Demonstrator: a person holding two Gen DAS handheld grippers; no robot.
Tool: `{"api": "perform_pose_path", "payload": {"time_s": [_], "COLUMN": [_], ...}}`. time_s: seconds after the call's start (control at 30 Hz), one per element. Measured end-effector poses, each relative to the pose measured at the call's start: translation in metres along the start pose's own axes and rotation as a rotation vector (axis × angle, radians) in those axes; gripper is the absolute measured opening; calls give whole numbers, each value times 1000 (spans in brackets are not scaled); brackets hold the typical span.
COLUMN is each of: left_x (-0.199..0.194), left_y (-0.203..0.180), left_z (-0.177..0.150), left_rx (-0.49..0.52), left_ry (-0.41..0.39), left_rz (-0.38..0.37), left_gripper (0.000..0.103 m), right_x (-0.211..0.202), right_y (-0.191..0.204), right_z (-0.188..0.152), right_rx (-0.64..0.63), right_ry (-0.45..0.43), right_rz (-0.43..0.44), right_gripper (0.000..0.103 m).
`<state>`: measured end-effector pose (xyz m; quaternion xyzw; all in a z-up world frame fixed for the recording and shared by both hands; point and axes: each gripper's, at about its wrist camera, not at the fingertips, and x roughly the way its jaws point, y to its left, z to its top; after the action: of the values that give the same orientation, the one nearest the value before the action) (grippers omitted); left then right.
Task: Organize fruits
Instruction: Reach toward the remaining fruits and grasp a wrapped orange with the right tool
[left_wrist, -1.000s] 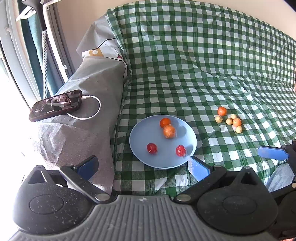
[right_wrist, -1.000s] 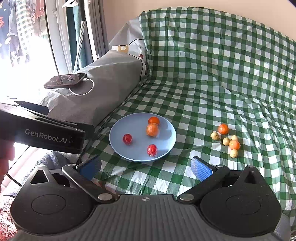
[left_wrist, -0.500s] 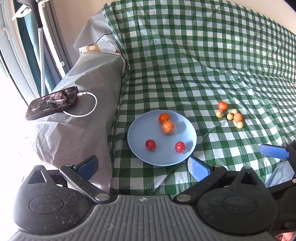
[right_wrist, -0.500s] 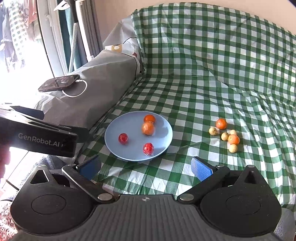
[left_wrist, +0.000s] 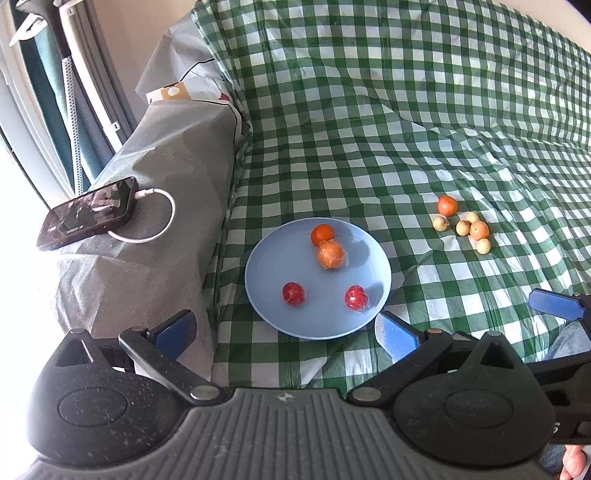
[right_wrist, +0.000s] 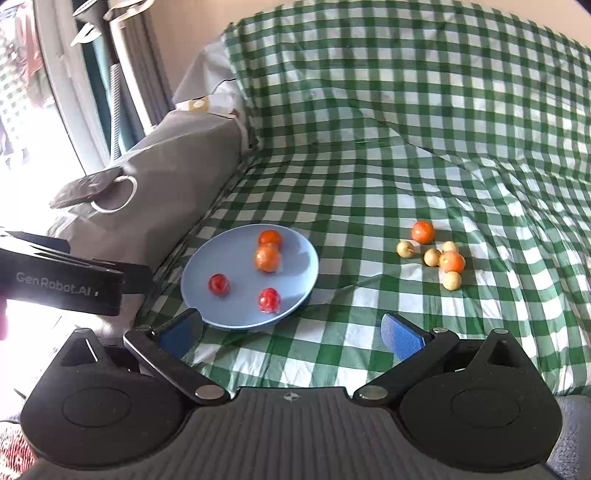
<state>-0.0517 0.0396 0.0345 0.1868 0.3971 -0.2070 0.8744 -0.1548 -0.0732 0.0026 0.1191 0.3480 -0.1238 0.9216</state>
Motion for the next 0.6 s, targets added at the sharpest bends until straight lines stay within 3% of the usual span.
{"api": "perform_pose_path", "payload": {"time_s": [0.27,0.6], "left_x": [20,64], "left_y": [-23,-73], "left_z": [16,42], "left_rx": [38,126], "left_ry": [24,51], "left_rz": [-14,-34], "left_gripper": [103,103], "right_x": [17,62], "right_y": [-40,-134], "right_z": [3,4], "right_rx": [70,144], "right_ry": [-14,-21], "right_rz": [-67,-287], "right_gripper": [102,102]}}
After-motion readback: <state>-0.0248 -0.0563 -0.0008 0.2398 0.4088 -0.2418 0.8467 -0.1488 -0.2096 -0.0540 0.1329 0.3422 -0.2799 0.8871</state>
